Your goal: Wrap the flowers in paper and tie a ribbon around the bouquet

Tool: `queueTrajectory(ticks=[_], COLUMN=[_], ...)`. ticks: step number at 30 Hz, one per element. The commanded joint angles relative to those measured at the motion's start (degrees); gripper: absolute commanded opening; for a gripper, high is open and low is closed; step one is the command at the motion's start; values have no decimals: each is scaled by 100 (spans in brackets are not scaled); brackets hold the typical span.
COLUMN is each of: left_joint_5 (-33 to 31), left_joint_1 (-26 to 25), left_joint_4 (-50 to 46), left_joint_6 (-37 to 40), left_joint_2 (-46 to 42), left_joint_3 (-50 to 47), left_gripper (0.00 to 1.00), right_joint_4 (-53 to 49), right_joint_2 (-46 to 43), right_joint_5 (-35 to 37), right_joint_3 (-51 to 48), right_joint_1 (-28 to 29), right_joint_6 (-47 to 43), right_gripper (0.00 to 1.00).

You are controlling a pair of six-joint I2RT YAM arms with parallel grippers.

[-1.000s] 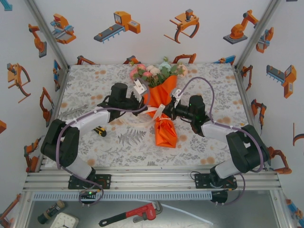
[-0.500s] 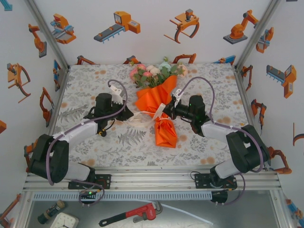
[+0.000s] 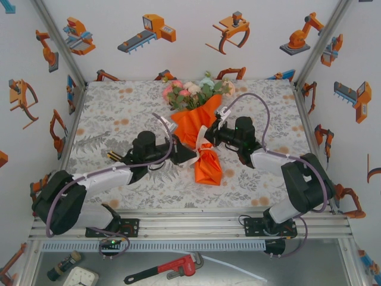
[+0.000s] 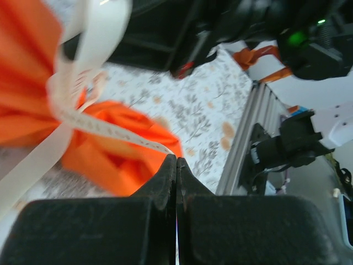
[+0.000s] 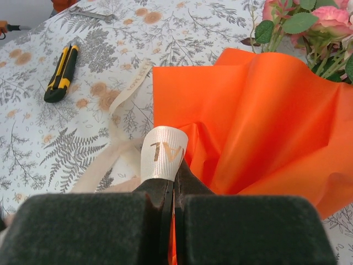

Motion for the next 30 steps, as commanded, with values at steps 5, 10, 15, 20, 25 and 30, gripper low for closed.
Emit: queueTrajectory(ticks=[5,10,15,20,25,30], left_joint_5=[-1948,-2754,-2799,-2800,-3203,-3211], left_joint_1=[-783,-859,-895,-895,-834,6], left_joint_4=[535,1152,1199,320,-1066,-3946], left_joint_6=[64,99,411,862,1200,257], left_joint_2=[1330,1888,1440,468,-621,-295], left_joint_3=[910,856,537,298,389,1990], left_gripper=[0,16,36,55,57,49], right_joint_4=[-6,-124,-261,-340,-406,-1015], right_joint_2=[-52,-125,-192,-171,-123,-106], right_joint_5=[135,136,184,204,181,192], right_joint_3=[157,164,169,191,238,473], right_joint_1=[-16,-17,-20,-20,-18,144], right_joint_6=[196,129,32,11,14,-66], right_gripper=[0,0,0,0,0,0])
